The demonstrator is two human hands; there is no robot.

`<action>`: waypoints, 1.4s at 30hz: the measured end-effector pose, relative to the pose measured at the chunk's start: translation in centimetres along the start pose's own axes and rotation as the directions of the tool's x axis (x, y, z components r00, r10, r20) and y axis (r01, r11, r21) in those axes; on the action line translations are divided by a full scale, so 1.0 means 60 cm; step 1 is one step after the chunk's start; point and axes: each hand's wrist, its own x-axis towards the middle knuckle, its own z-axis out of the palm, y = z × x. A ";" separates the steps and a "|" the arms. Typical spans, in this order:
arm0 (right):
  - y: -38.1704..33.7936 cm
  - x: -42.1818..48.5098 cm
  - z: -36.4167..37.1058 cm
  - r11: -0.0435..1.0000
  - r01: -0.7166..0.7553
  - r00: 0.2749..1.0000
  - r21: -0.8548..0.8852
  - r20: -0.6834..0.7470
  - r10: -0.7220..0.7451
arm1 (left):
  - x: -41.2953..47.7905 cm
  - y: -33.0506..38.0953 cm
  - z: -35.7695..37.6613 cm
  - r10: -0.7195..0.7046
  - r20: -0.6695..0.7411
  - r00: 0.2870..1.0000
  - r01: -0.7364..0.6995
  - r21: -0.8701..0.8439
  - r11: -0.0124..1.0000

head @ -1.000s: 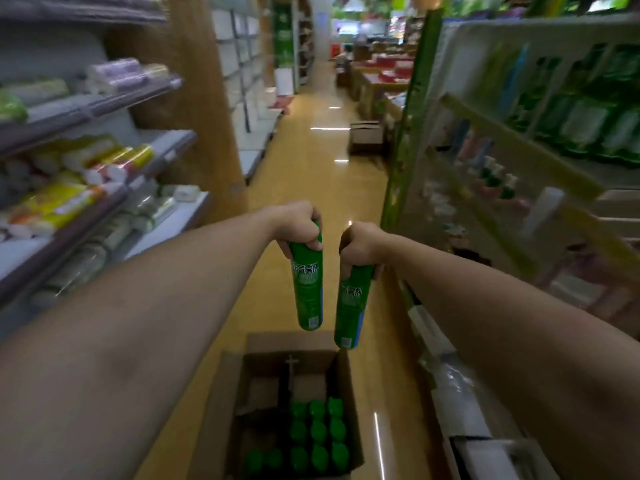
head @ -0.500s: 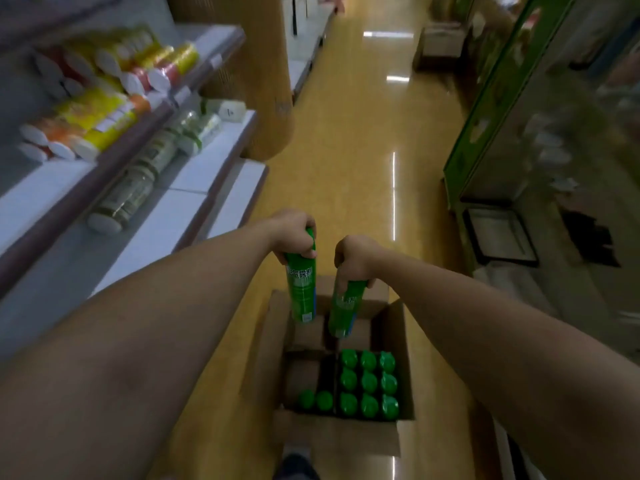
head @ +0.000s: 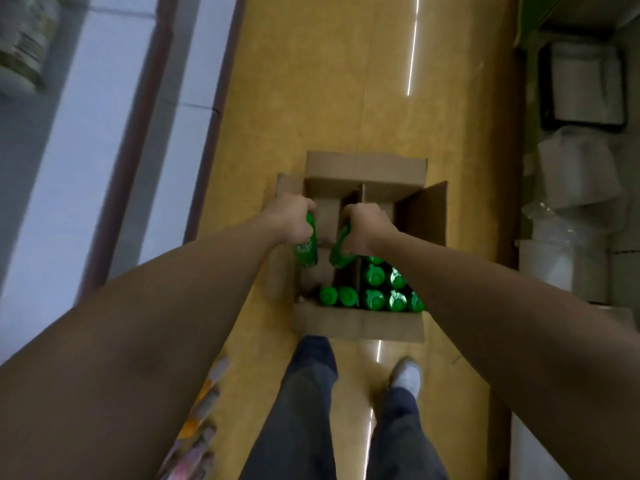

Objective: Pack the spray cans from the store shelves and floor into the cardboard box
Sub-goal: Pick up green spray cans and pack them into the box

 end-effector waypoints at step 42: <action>0.229 0.291 0.477 0.984 -0.180 0.983 0.003 0.032 0.180 | 0.254 -0.189 0.552 -0.131 0.194 0.972 0.148 -0.073 0.986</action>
